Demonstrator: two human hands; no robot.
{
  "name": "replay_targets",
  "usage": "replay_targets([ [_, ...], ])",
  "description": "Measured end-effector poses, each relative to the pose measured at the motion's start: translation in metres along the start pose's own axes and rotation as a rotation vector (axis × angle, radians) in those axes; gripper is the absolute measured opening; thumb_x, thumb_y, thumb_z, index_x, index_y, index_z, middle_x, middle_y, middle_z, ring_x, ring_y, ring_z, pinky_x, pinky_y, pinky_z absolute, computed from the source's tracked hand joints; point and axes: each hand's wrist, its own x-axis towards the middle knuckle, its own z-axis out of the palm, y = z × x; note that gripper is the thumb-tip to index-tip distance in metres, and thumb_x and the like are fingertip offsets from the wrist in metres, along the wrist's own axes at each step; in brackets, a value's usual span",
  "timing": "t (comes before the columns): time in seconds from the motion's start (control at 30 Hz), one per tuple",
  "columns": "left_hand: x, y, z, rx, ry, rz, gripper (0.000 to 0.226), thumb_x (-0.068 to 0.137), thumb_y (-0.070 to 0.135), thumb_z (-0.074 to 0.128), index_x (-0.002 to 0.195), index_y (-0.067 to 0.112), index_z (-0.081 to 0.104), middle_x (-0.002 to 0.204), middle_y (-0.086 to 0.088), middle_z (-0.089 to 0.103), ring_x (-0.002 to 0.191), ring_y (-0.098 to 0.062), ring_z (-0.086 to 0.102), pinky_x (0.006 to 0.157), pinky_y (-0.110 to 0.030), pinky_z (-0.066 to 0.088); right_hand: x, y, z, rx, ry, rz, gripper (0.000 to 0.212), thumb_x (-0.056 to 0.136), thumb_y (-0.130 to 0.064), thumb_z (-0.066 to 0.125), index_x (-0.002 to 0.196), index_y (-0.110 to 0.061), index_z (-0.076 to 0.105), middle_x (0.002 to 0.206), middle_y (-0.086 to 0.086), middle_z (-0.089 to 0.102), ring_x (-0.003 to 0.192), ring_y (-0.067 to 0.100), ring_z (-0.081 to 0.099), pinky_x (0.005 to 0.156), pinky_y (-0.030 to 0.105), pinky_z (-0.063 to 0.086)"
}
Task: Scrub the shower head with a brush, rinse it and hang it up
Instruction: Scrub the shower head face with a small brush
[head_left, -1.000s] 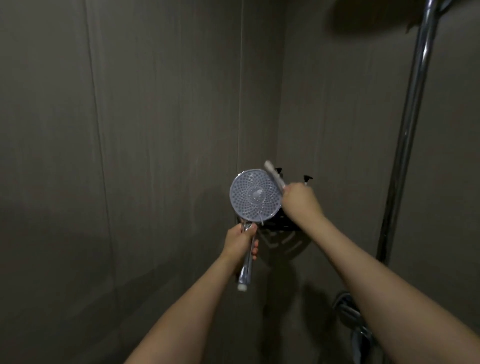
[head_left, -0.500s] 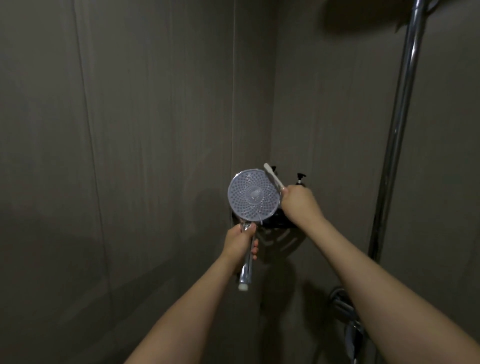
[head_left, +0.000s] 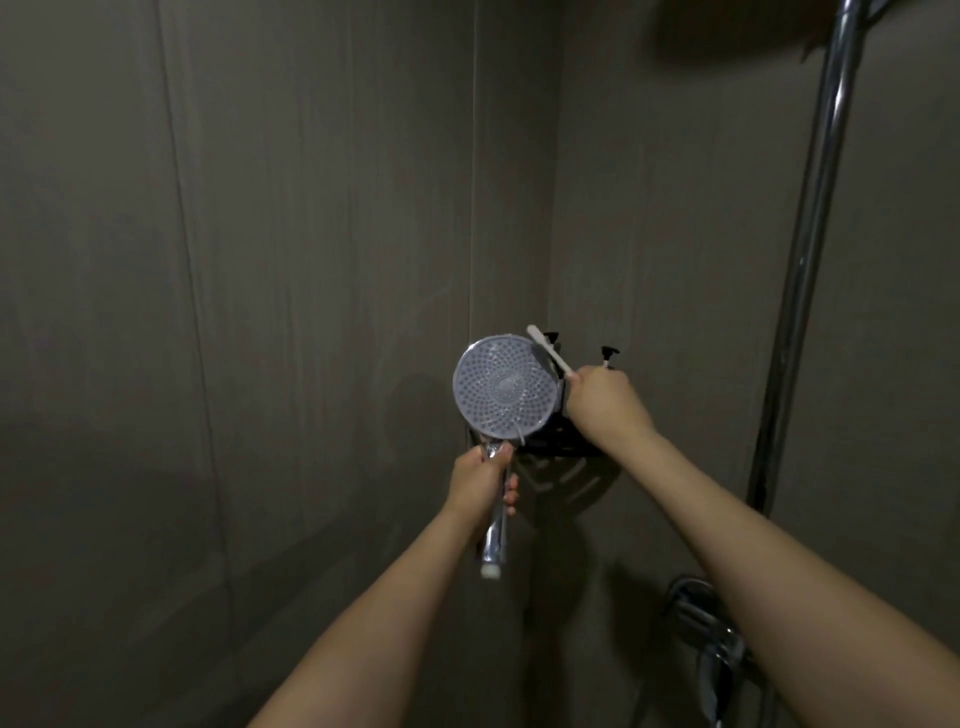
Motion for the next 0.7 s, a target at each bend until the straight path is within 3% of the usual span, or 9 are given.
replay_targets([
  [0.13, 0.002, 0.0, 0.001, -0.005, 0.005, 0.014, 0.022, 0.095, 0.018, 0.048, 0.074, 0.013, 0.047, 0.051, -0.008, 0.042, 0.032, -0.011, 0.037, 0.036, -0.017, 0.034, -0.023, -0.009, 0.03, -0.025, -0.254, -0.08, 0.022, 0.091, -0.011, 0.042, 0.094, -0.003, 0.062, 0.091, 0.016, 0.062, 0.083, 0.03, 0.06, 0.066, 0.029, 0.041],
  [0.23, 0.005, -0.001, 0.0, -0.016, 0.009, 0.021, 0.021, 0.094, 0.018, 0.049, 0.074, 0.013, 0.05, 0.05, -0.007, 0.043, 0.033, -0.011, 0.038, 0.037, -0.018, 0.034, -0.027, -0.013, 0.035, -0.039, -0.245, -0.141, 0.026, 0.091, -0.015, 0.043, 0.067, -0.012, 0.052, 0.075, 0.007, 0.056, 0.074, 0.026, 0.057, 0.064, 0.029, 0.043],
  [0.3, 0.004, 0.001, 0.001, -0.007, 0.001, 0.017, 0.02, 0.095, 0.018, 0.048, 0.075, 0.013, 0.048, 0.051, -0.008, 0.043, 0.033, -0.011, 0.038, 0.037, -0.017, 0.034, -0.02, -0.008, 0.028, -0.104, -0.219, -0.113, 0.022, 0.089, -0.012, 0.043, 0.072, -0.011, 0.057, 0.08, 0.009, 0.06, 0.075, 0.028, 0.058, 0.065, 0.031, 0.045],
  [0.4, 0.003, 0.002, 0.0, 0.017, 0.005, 0.014, 0.025, 0.095, 0.018, 0.048, 0.071, 0.013, 0.043, 0.051, -0.008, 0.042, 0.032, -0.012, 0.037, 0.036, -0.017, 0.034, -0.004, 0.012, 0.009, -0.064, -0.037, 0.03, 0.027, 0.091, -0.009, 0.039, 0.102, -0.001, 0.063, 0.102, 0.019, 0.065, 0.088, 0.032, 0.062, 0.066, 0.029, 0.041],
  [0.5, 0.003, 0.005, -0.001, 0.012, 0.006, 0.023, 0.025, 0.095, 0.018, 0.047, 0.071, 0.013, 0.042, 0.052, -0.009, 0.041, 0.032, -0.011, 0.037, 0.036, -0.017, 0.034, -0.001, 0.016, -0.002, -0.004, 0.024, 0.023, 0.035, 0.099, -0.014, 0.034, 0.101, 0.007, 0.061, 0.106, 0.024, 0.064, 0.085, 0.032, 0.059, 0.063, 0.028, 0.034],
  [0.6, 0.003, 0.008, 0.001, 0.011, -0.001, 0.038, 0.022, 0.095, 0.018, 0.048, 0.074, 0.013, 0.046, 0.053, -0.008, 0.043, 0.033, -0.011, 0.038, 0.036, -0.018, 0.035, -0.016, 0.008, 0.009, -0.014, -0.168, -0.003, 0.029, 0.096, -0.011, 0.037, 0.103, 0.002, 0.062, 0.107, 0.021, 0.064, 0.095, 0.034, 0.059, 0.068, 0.028, 0.038],
  [0.7, 0.004, 0.009, 0.003, 0.014, 0.002, 0.046, 0.018, 0.095, 0.018, 0.048, 0.078, 0.012, 0.049, 0.053, -0.008, 0.044, 0.034, -0.011, 0.039, 0.036, -0.019, 0.035, -0.029, -0.001, 0.025, -0.011, -0.277, -0.104, 0.031, 0.098, -0.019, 0.038, 0.074, -0.009, 0.056, 0.084, 0.013, 0.062, 0.076, 0.025, 0.051, 0.059, 0.027, 0.035],
])
